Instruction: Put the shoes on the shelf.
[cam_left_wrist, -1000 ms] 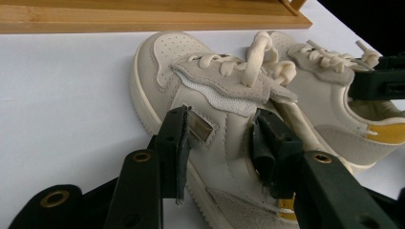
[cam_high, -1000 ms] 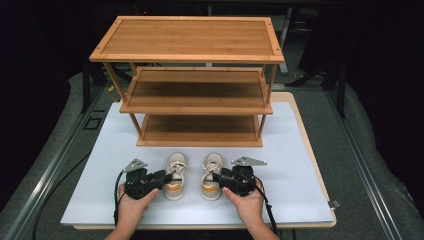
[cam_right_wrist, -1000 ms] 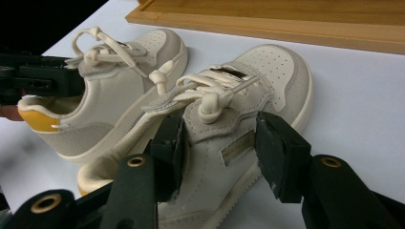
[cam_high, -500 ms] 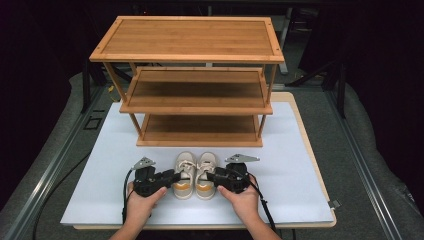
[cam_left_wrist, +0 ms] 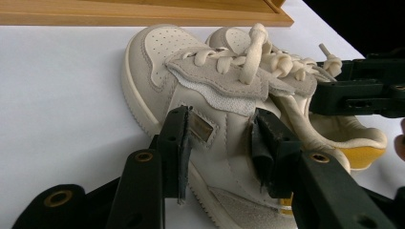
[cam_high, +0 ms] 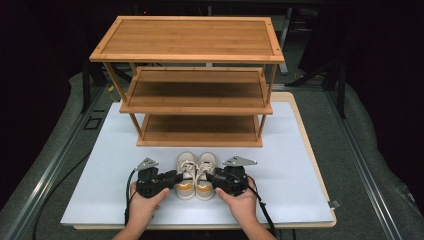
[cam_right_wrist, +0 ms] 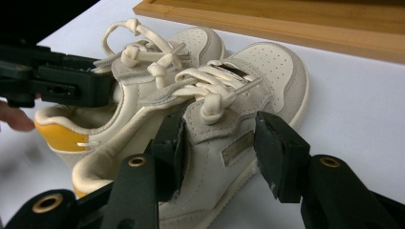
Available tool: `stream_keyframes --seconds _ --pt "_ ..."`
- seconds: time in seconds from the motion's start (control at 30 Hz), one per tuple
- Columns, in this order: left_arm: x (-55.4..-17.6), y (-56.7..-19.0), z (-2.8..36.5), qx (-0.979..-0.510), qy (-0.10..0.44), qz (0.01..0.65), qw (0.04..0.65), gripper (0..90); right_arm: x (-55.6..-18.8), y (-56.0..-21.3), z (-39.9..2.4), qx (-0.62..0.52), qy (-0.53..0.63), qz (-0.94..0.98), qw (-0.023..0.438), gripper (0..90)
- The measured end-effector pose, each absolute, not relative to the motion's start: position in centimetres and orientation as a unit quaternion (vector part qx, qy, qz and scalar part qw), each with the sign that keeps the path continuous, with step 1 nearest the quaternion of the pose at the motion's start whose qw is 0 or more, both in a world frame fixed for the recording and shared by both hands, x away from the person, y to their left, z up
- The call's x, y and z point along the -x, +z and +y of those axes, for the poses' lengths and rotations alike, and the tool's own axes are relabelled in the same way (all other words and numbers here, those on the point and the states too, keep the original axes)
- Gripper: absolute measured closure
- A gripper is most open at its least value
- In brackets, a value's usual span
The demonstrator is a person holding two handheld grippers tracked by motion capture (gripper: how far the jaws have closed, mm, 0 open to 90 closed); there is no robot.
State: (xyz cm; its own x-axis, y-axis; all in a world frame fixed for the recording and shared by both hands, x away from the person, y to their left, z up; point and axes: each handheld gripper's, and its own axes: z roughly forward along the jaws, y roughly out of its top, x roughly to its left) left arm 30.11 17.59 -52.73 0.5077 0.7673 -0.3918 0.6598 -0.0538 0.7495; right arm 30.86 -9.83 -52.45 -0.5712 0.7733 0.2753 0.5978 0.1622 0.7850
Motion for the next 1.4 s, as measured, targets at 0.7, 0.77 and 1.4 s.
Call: stream_keyframes --seconds 0.7,0.77,1.4 --pt "-29.6 -52.7 16.5 -0.727 0.072 0.491 0.475 50.3 -28.8 -52.4 -10.2 -0.513 0.451 0.719 0.128 50.3" --pt "-29.5 -52.7 16.4 -0.725 0.074 0.491 0.476 52.5 -28.4 -52.6 -9.9 -0.516 0.451 0.715 0.142 51.5" --pt "-28.6 -54.4 15.4 -0.645 0.083 0.554 0.519 48.5 -27.9 -54.0 -9.0 -0.566 0.488 0.648 0.147 53.7"
